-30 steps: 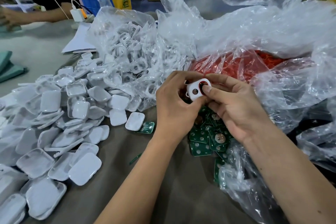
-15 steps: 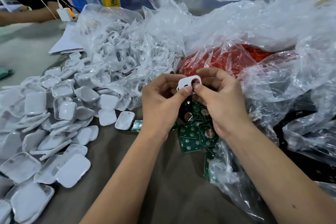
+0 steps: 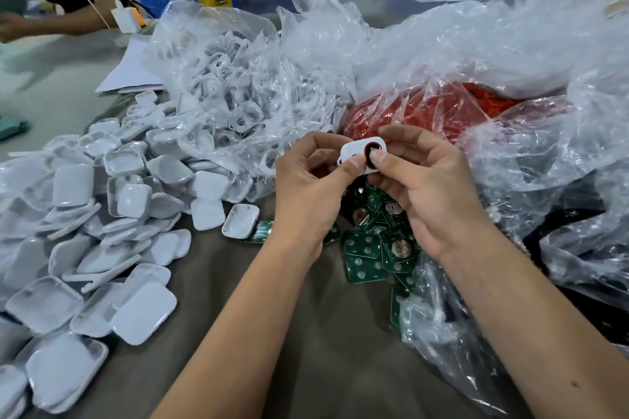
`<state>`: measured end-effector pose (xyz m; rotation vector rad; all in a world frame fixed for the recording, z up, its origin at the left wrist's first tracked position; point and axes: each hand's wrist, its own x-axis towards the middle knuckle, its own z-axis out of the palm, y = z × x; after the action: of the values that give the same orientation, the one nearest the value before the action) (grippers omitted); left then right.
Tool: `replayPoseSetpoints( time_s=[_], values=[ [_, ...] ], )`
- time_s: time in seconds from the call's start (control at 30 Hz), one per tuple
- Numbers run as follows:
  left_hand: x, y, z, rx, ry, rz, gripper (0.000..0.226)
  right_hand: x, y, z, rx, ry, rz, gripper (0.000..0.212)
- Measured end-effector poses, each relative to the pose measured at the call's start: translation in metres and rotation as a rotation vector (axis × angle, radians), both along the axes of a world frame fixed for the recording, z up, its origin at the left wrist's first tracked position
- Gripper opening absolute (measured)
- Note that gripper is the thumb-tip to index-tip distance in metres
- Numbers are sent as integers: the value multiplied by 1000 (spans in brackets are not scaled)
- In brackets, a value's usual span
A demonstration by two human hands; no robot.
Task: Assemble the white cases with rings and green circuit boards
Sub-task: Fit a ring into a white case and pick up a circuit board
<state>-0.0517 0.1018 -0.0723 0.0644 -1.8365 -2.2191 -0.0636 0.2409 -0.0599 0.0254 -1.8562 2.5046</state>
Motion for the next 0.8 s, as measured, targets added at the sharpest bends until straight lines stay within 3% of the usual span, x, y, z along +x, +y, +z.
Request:
replayPoseSetpoints(
  time_s=[0.2, 0.3, 0.6, 0.7, 0.8],
  values=[
    [1, 0, 2, -19, -1, 29, 16, 0, 2, 0, 0, 18, 20, 33],
    [2, -2, 5, 89, -65, 20, 16, 0, 4, 2, 10, 42, 31, 46],
    [4, 1, 10, 323, -134, -69, 12, 6, 9, 4, -128, 120, 92, 37],
    [4, 4, 11, 378, -151, -46, 4, 8, 4, 5, 135, 291, -76, 31],
    [7, 5, 12, 464, -193, -152, 24, 10, 2, 5, 441, 505, -212, 31]
  ],
)
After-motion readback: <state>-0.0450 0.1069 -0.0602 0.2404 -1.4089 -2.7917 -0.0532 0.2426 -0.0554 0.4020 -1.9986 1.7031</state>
